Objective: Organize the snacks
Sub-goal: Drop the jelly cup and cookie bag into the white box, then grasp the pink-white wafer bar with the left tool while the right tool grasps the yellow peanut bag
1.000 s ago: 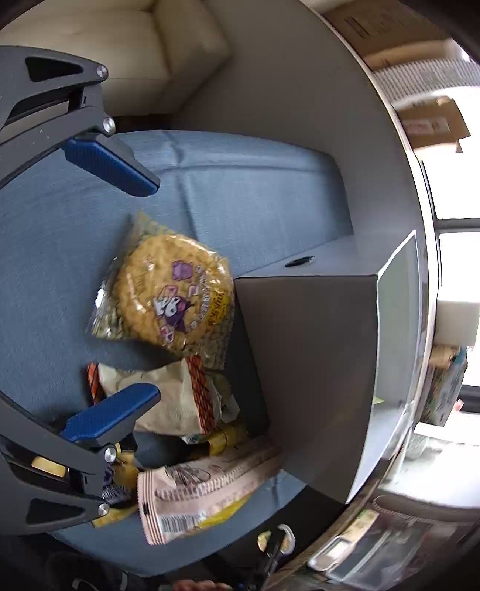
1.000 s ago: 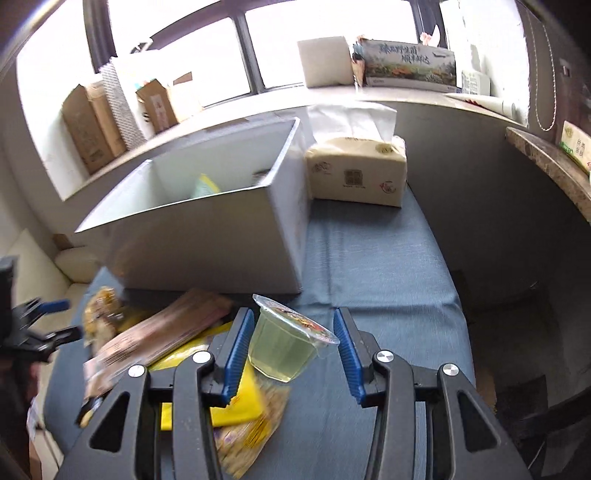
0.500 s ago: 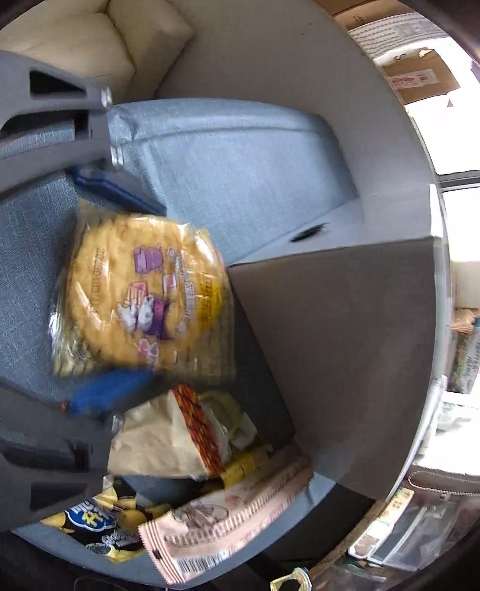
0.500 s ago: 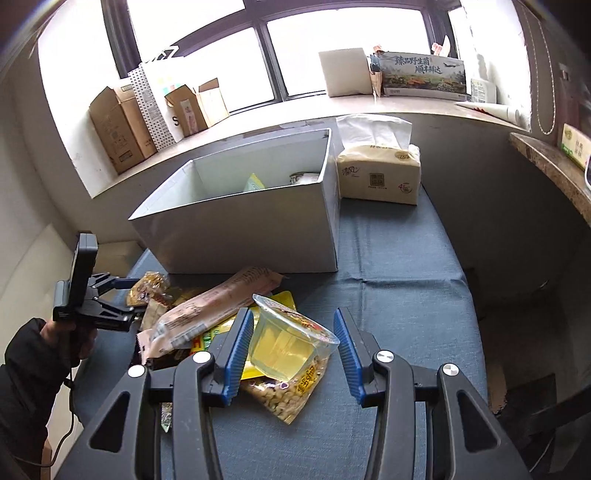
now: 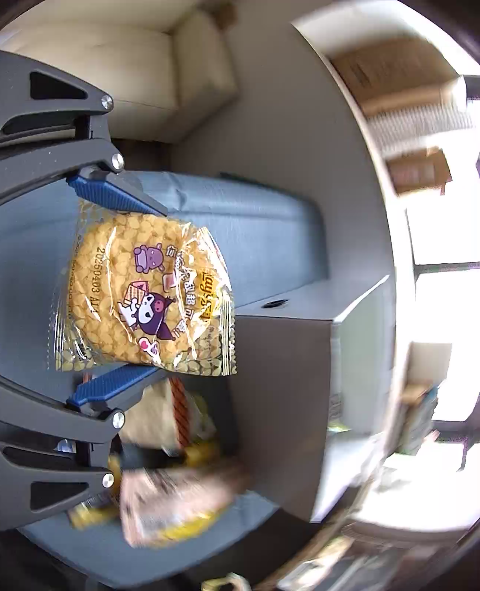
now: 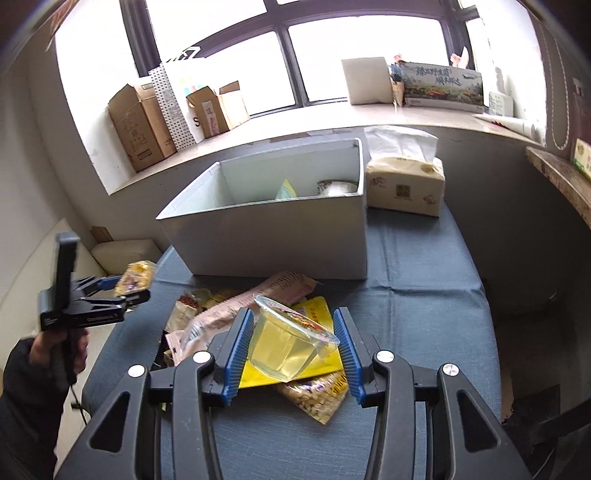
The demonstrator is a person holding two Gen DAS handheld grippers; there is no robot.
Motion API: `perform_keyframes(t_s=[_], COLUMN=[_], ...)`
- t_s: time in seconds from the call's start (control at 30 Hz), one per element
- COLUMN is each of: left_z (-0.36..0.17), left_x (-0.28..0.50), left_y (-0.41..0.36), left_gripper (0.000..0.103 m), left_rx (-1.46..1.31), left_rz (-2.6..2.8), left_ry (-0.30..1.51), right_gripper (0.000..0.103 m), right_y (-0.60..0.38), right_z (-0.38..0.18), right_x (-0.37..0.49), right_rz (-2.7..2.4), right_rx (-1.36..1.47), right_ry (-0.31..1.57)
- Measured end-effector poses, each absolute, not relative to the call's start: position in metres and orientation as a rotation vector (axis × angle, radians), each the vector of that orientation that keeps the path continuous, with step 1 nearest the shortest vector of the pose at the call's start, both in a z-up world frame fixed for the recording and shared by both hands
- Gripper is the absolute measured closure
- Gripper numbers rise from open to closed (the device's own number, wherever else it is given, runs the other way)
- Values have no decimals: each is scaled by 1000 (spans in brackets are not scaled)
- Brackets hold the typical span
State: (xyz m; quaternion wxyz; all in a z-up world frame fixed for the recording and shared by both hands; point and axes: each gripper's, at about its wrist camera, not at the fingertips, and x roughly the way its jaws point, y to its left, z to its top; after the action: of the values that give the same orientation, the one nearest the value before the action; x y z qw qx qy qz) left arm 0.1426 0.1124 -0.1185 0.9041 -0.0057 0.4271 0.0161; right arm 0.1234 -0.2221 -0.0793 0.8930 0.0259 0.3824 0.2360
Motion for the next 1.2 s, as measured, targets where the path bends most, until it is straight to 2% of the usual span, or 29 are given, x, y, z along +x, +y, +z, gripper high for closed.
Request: perform_keyframes(t_s=[0.27, 0.5, 0.7, 0.73, 0.77, 0.8, 0.83, 0.9, 1.2], left_z=[-59, -25, -34, -39, -45, -50, -52, -56, -54], left_x=[124, 204, 299, 310, 321, 329, 332, 335, 313], left_y=[63, 40, 28, 27, 25, 27, 28, 30, 39], left_gripper=[23, 23, 21, 18, 9, 3, 3, 1, 1], left_rx=[-117, -135, -71, -50, -30, -16, -14, -26, -49], left_rz=[36, 16, 51, 56, 76, 92, 91, 77, 62], left_ry=[752, 741, 811, 826, 836, 842, 839, 844, 836], right_gripper=[54, 54, 53, 51, 47, 26, 5, 1, 0], right_y=[-193, -173, -153, -149, -146, -144, -145, -156, -187], right_z=[-59, -35, -27, -32, -35, -39, -41, -45, -40], right_x=[142, 199, 268, 280, 290, 298, 305, 318, 314], right_rz=[555, 594, 579, 571, 566, 574, 549, 532, 521], right_rx=[-4, -10, -30, -36, -40, -47, -47, 33, 148], right_ry=[742, 729, 791, 820, 839, 846, 842, 846, 830])
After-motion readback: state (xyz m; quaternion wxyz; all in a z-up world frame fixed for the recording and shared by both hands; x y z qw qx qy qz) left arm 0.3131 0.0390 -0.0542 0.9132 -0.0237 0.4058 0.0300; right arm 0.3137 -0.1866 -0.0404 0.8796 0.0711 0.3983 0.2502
